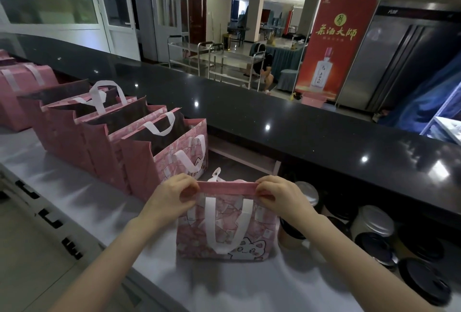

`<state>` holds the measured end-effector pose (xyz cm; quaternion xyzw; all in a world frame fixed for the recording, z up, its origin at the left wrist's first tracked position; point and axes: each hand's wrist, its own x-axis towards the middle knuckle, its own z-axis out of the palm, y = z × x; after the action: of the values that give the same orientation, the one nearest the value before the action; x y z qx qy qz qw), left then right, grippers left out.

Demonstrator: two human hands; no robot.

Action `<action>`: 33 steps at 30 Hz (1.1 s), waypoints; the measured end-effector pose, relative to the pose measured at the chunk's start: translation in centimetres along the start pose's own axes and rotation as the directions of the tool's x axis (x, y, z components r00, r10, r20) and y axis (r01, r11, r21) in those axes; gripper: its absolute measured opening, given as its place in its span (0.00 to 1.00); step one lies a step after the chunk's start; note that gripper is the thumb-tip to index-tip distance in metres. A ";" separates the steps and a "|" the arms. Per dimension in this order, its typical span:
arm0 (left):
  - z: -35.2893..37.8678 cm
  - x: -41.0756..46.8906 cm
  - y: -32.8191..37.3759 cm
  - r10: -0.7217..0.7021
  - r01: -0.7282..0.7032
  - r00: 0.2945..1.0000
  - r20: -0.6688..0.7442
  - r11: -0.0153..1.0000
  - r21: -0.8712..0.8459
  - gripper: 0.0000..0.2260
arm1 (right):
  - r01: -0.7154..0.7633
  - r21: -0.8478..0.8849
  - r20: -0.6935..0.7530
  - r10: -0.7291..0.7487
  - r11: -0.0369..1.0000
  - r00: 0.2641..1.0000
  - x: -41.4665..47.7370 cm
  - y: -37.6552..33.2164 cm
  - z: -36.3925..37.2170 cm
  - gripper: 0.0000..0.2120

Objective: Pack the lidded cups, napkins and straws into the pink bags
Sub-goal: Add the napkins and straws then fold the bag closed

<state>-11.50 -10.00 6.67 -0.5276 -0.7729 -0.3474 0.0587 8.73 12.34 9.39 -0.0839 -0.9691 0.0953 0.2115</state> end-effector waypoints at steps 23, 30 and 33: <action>1.5 2.0 3.5 0.130 -0.124 0.992 -0.002 0.953 0.278 0.07 | -0.236 -0.067 0.139 0.244 0.969 0.960 1.5 -1.7 -0.1 0.12; 2.0 1.9 3.4 0.184 -0.157 0.981 -0.066 0.942 0.297 0.08 | -0.240 -0.036 0.060 0.242 0.970 0.969 2.5 -2.7 1.5 0.06; 2.1 2.0 3.0 0.227 -0.207 0.973 -0.033 0.931 0.299 0.05 | -0.220 -0.057 0.067 0.224 0.974 0.972 2.3 -2.7 1.8 0.06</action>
<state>-9.22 -6.63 7.41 -0.5833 -0.7505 -0.2374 0.2003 5.58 9.93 9.30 -0.1933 -0.9627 0.0976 0.1620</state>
